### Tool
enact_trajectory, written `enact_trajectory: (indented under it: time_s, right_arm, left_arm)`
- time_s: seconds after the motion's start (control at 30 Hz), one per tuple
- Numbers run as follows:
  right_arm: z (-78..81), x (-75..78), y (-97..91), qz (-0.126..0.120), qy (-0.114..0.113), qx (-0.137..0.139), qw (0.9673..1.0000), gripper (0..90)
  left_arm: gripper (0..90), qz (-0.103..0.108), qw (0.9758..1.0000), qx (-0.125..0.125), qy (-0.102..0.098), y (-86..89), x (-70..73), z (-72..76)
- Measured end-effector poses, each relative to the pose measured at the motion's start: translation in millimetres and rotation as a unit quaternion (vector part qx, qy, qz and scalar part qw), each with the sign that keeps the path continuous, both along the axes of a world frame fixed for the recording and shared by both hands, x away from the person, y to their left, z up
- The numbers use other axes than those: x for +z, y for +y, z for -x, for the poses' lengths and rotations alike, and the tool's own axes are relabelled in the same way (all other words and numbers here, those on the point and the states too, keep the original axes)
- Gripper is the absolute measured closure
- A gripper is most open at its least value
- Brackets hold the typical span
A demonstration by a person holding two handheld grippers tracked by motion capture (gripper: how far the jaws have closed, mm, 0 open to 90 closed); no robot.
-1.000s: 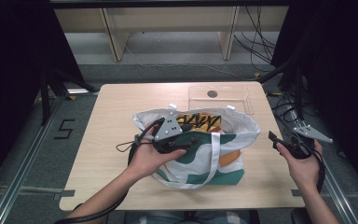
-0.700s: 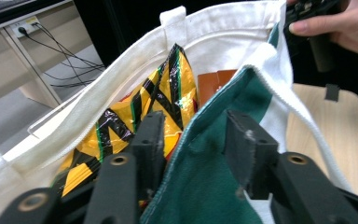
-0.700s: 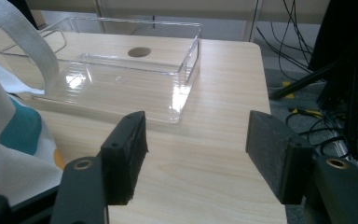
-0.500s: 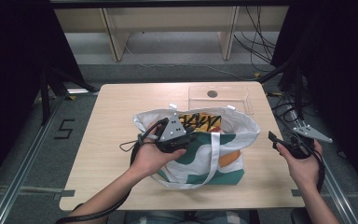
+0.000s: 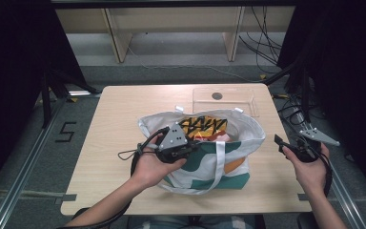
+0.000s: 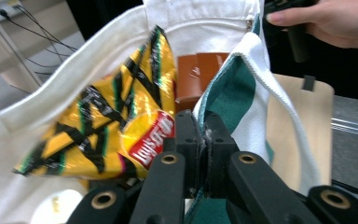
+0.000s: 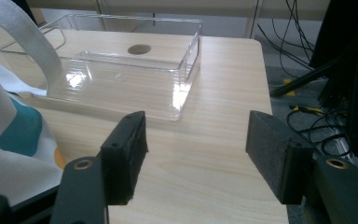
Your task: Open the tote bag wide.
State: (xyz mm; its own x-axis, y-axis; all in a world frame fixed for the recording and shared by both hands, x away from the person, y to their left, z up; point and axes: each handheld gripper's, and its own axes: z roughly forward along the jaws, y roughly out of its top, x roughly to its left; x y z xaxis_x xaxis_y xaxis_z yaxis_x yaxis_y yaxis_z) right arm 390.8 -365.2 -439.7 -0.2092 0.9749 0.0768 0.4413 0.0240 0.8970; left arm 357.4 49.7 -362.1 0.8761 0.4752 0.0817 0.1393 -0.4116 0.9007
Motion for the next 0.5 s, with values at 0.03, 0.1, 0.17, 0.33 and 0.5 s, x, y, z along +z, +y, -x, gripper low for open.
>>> enact_trajectory:
  time_s: [0.03,0.1,0.17,0.33,0.5]
  right_arm:
    - [-0.1,-0.1,-0.1,0.001,0.000,0.001,1.0000,38.9]
    - [-1.1,-0.2,-1.6,0.015,-0.003,0.004,0.9999,38.9]
    - [0.0,0.2,0.5,0.005,0.002,0.000,1.0000,38.9]
    - [-0.6,-1.2,0.9,0.005,0.000,0.000,1.0000,38.8]
    - [-0.2,-0.3,1.3,0.005,0.007,0.000,1.0000,38.9]
  left_arm:
    - [86.4,0.001,1.0000,-0.001,0.001,-0.1,-0.8,1.8]
    - [86.4,0.000,1.0000,-0.006,0.001,0.2,-1.8,5.5]
    - [86.3,0.002,1.0000,-0.007,0.005,0.1,-3.2,9.1]
    - [86.5,0.004,0.9997,-0.018,0.013,-0.6,-8.5,17.1]
    - [86.4,0.001,0.9995,-0.028,0.015,-0.9,-10.4,20.0]
